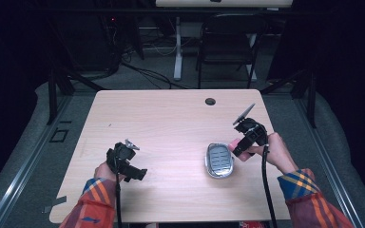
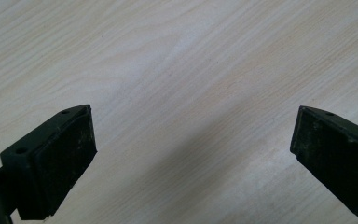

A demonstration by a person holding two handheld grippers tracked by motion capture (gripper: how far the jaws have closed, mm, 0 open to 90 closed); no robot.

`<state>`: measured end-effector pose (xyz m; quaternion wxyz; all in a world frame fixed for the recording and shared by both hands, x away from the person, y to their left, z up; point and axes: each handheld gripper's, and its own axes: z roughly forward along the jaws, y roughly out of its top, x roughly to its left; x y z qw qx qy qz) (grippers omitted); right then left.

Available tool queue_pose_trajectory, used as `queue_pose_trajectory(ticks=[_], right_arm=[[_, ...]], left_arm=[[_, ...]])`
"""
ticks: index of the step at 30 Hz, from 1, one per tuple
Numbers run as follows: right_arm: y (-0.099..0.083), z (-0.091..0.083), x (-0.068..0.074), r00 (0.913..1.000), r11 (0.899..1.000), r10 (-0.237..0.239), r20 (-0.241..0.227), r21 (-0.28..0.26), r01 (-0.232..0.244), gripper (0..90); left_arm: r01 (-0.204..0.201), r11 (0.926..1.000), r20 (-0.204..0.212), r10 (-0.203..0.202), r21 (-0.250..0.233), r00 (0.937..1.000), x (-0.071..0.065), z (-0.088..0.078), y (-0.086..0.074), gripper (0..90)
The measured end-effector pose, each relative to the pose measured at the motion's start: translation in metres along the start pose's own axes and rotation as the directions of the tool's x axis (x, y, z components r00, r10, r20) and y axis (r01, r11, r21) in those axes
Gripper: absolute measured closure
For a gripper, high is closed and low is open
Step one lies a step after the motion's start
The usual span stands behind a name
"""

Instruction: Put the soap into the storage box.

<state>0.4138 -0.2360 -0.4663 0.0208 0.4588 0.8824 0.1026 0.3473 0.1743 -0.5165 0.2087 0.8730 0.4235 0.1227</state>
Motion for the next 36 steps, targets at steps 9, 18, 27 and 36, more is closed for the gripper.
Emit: queue_pose_trajectory(ticks=[9, 18, 27, 36], right_arm=[[0.01, 0.005, 0.01, 0.9997, 0.999, -0.025, -0.002, 0.029, 0.025, 37.2], [0.018, 0.012, 0.021, 0.9993, 0.999, -0.035, -0.009, 0.036, 0.036, 37.2], [0.024, 0.018, 0.029, 0.9992, 0.998, -0.041, 0.0, 0.049, 0.041, 37.1], [0.028, 0.025, 0.037, 0.9996, 0.999, -0.027, 0.005, 0.037, 0.026, 37.1]], left_arm=[[-0.002, 1.0, 0.0, 0.002, 0.003, 1.0, 0.0, 0.0, 0.0, 0.0], [-0.003, 1.0, 0.0, 0.003, 0.003, 1.0, 0.0, -0.001, 0.0, 0.0], [-0.003, 1.0, 0.0, 0.003, 0.002, 1.0, 0.0, -0.001, 0.0, 0.0], [-0.002, 1.0, 0.001, 0.002, 0.0, 1.0, 0.0, -0.001, -0.001, 0.0]])
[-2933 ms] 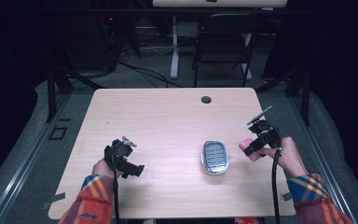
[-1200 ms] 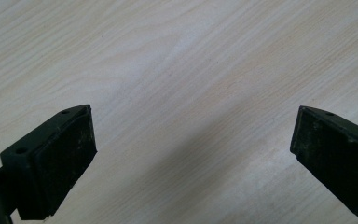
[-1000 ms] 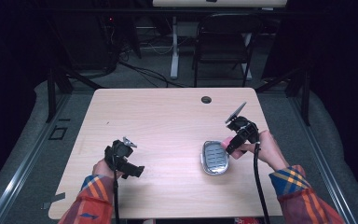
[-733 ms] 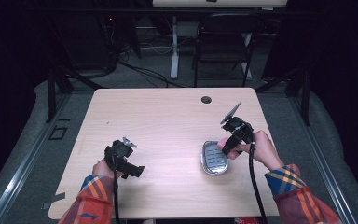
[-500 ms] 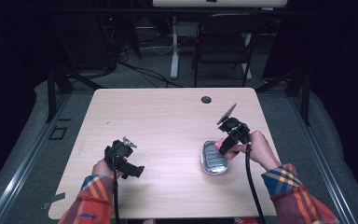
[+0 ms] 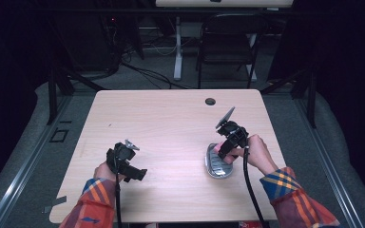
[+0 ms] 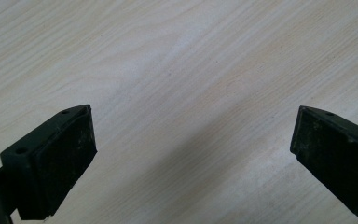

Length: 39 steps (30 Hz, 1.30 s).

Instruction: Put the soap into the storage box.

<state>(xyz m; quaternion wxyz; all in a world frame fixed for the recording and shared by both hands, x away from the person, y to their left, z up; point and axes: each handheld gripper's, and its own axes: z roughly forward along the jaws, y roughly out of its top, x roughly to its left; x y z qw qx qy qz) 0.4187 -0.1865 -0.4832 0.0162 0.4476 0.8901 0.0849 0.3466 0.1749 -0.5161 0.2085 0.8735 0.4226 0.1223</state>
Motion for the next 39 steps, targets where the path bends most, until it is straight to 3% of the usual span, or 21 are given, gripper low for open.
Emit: queue_pose_trajectory(ticks=[14, 17, 18, 20, 21, 23, 28, 32, 38, 39], right_arm=[[0.002, 0.011, 0.002, 0.9997, 0.999, 0.007, -0.022, 0.047, -0.006, 36.2], [0.002, 0.009, 0.002, 0.9997, 0.999, 0.002, -0.023, 0.053, -0.001, 36.2], [0.001, 0.009, 0.003, 0.9994, 0.999, 0.02, -0.029, 0.034, -0.019, 36.2], [0.002, 0.006, 0.002, 0.9994, 0.998, -0.001, -0.034, 0.06, 0.004, 36.5], [0.0, 0.007, 0.003, 0.9991, 0.999, 0.019, -0.039, 0.036, -0.017, 36.7], [0.001, 0.005, 0.002, 0.9993, 0.998, -0.006, -0.037, 0.061, 0.009, 37.0], [-0.002, 0.001, 0.003, 0.9977, 0.999, 0.007, -0.067, 0.034, -0.004, 46.1], [-0.001, -0.001, 0.006, 0.9964, 0.997, -0.018, -0.083, 0.077, 0.024, 48.0], [-0.002, -0.005, 0.01, 0.9944, 0.996, -0.049, -0.093, 0.073, 0.056, 50.0], [-0.002, -0.006, 0.009, 0.9935, 0.997, -0.054, -0.1, 0.053, 0.06, 49.9]], left_arm=[[0.0, 1.0, 0.001, 0.0, -0.002, 1.0, 0.0, 0.0, 0.0, 0.0], [0.001, 1.0, 0.001, -0.001, 0.0, 1.0, 0.0, 0.0, 0.0, 0.0], [0.0, 1.0, 0.001, 0.0, -0.001, 1.0, 0.0, 0.0, 0.0, 0.0], [0.0, 1.0, 0.001, 0.0, 0.0, 1.0, 0.0, 0.0, 0.0, 0.0], [0.0, 1.0, 0.001, 0.0, 0.0, 1.0, 0.0, 0.0, 0.0, 0.0], [0.0, 1.0, 0.0, 0.0, 0.0, 1.0, 0.0, 0.0, 0.0, 0.0], [-0.001, 1.0, 0.001, 0.001, 0.002, 1.0, 0.0, 0.0, 0.0, 0.0], [-0.001, 1.0, 0.001, 0.001, 0.002, 1.0, 0.0, 0.0, 0.0, 0.0], [-0.002, 1.0, 0.002, 0.002, 0.003, 1.0, 0.0, 0.0, -0.001, 0.1], [-0.002, 1.0, 0.002, 0.002, 0.003, 1.0, 0.0, 0.0, -0.001, 0.0]])
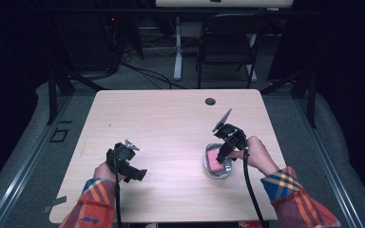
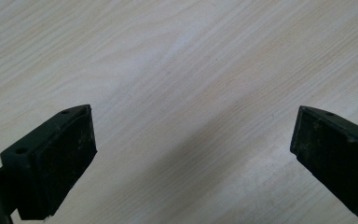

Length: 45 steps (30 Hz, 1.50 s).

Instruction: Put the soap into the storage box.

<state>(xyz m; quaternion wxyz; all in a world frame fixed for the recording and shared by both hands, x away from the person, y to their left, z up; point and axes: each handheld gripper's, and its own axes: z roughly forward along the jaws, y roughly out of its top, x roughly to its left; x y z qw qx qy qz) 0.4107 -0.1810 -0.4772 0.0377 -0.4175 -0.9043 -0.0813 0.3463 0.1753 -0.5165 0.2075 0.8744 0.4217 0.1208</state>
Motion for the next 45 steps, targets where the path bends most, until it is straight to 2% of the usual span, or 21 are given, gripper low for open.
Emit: queue_pose_trajectory(ticks=[6, 7, 9, 11, 12, 21, 22, 24, 27, 30, 31, 36, 41, 45], right_arm=[[-0.003, -0.008, -0.002, 0.9998, 0.999, -0.017, 0.011, -0.041, 0.018, 45.8], [-0.003, -0.009, -0.003, 0.9997, 0.998, -0.025, 0.008, -0.05, 0.025, 43.4], [-0.005, -0.011, -0.002, 0.9998, 0.996, -0.009, -0.016, -0.085, 0.007, 40.8], [-0.005, -0.015, -0.005, 0.9991, 0.996, -0.043, -0.002, -0.074, 0.043, 38.2], [-0.007, -0.016, -0.004, 0.9994, 0.996, -0.033, -0.012, -0.087, 0.031, 36.6], [-0.019, -0.031, -0.009, 0.9968, 0.981, -0.071, 0.037, -0.18, 0.077, 23.5], [-0.021, -0.031, -0.009, 0.9977, 0.977, -0.055, 0.041, -0.203, 0.062, 23.0], [-0.026, -0.034, -0.012, 0.9961, 0.974, -0.057, 0.068, -0.214, 0.071, 19.9], [-0.035, -0.037, -0.018, 0.9957, 0.97, -0.039, 0.084, -0.238, 0.058, 14.8], [-0.043, -0.04, -0.024, 0.9937, 0.969, -0.035, 0.107, -0.24, 0.06, 13.4], [-0.046, -0.04, -0.025, 0.9942, 0.966, -0.022, 0.105, -0.254, 0.048, 13.0], [-0.058, -0.041, -0.03, 0.9925, 0.965, -0.022, 0.12, -0.257, 0.053, 7.7], [-0.07, -0.035, -0.032, 0.9897, 0.962, -0.025, 0.141, -0.265, 0.062, 3.2], [-0.08, -0.028, -0.038, 0.9866, 0.965, -0.025, 0.161, -0.254, 0.066, 2.3]], left_arm=[[-0.001, 1.0, 0.0, 0.001, 0.002, 1.0, 0.0, 0.0, 0.0, 0.0], [0.0, 1.0, -0.001, 0.0, 0.001, 1.0, 0.0, 0.0, 0.0, 0.0], [-0.001, 1.0, 0.0, 0.001, 0.001, 1.0, 0.0, 0.0, 0.0, 0.0], [0.0, 1.0, -0.001, 0.0, 0.001, 1.0, 0.0, 0.0, 0.0, 0.0], [0.0, 1.0, 0.0, 0.0, 0.0, 1.0, 0.0, 0.0, 0.0, 0.0], [0.0, 1.0, -0.001, 0.0, 0.0, 1.0, 0.0, 0.0, 0.0, 0.1], [0.0, 1.0, -0.001, 0.0, 0.0, 1.0, 0.0, 0.0, 0.0, 0.1], [0.0, 1.0, -0.001, 0.0, 0.0, 1.0, 0.0, 0.0, 0.0, 0.1], [0.001, 1.0, 0.0, -0.001, -0.002, 1.0, 0.0, 0.0, 0.0, 0.1], [0.001, 1.0, 0.001, -0.001, -0.003, 1.0, 0.0, 0.0, 0.0, 0.1], [0.001, 1.0, 0.001, -0.001, -0.003, 1.0, 0.0, -0.001, 0.0, 0.1], [0.0, 1.0, 0.001, 0.0, -0.003, 1.0, 0.0, -0.001, 0.0, 0.1], [0.001, 1.0, -0.001, -0.001, -0.002, 1.0, 0.0, 0.0, 0.0, 0.1], [0.003, 1.0, -0.002, -0.003, -0.001, 1.0, 0.0, 0.0, 0.0, 0.1]])
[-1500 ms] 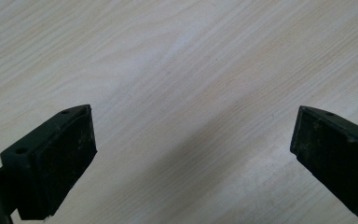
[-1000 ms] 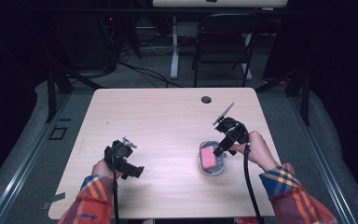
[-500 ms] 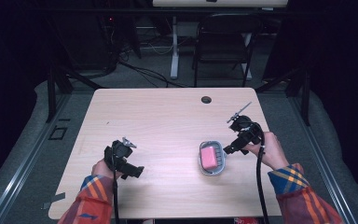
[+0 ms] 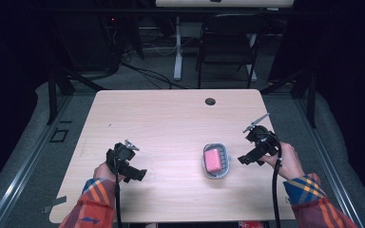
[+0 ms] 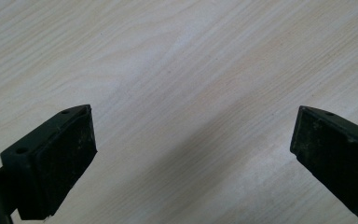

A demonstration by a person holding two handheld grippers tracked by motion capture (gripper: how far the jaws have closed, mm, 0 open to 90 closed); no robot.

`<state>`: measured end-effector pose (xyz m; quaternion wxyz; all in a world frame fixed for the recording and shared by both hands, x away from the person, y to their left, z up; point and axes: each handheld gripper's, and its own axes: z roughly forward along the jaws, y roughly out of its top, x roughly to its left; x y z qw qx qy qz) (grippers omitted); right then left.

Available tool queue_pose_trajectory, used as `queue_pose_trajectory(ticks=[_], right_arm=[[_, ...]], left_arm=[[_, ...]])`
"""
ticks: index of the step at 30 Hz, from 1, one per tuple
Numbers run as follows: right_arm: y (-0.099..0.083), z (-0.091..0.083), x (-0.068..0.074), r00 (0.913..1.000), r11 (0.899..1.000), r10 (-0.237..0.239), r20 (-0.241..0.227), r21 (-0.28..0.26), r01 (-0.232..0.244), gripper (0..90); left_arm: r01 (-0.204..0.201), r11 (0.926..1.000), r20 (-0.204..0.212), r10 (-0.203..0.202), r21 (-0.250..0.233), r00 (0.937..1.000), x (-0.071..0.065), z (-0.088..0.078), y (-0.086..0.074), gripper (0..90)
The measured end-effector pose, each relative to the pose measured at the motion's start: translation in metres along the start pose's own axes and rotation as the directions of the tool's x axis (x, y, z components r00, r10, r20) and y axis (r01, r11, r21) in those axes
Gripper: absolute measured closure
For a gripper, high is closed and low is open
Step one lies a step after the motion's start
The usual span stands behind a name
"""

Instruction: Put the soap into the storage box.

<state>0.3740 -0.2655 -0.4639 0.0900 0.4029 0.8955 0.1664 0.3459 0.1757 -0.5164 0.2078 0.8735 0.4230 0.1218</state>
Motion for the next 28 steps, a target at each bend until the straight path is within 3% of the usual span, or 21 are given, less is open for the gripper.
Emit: queue_pose_trajectory(ticks=[8, 14, 20, 28], right_arm=[[-0.03, 0.013, -0.005, 0.9997, 1.0, 0.01, 0.024, 0.014, -0.01, 0.7], [-0.053, 0.023, -0.004, 0.9993, 1.0, 0.025, 0.026, -0.011, -0.025, 0.3], [-0.069, 0.03, -0.002, 0.9997, 1.0, -0.021, 0.01, -0.016, 0.021, 5.1], [-0.061, 0.029, 0.004, 0.9929, 0.993, -0.119, 0.007, -0.017, 0.119, 6.5]], left_arm=[[-0.002, 1.0, 0.0, 0.002, 0.004, 1.0, 0.0, 0.0, 0.0, 0.0], [-0.003, 1.0, -0.002, 0.003, 0.007, 1.0, 0.0, 0.0, 0.0, 0.1], [-0.007, 0.9999, -0.004, 0.007, 0.011, 1.0, -0.001, 0.001, 0.0, 0.1], [-0.007, 0.9999, -0.002, 0.007, 0.01, 1.0, -0.002, 0.001, 0.001, 0.1]])
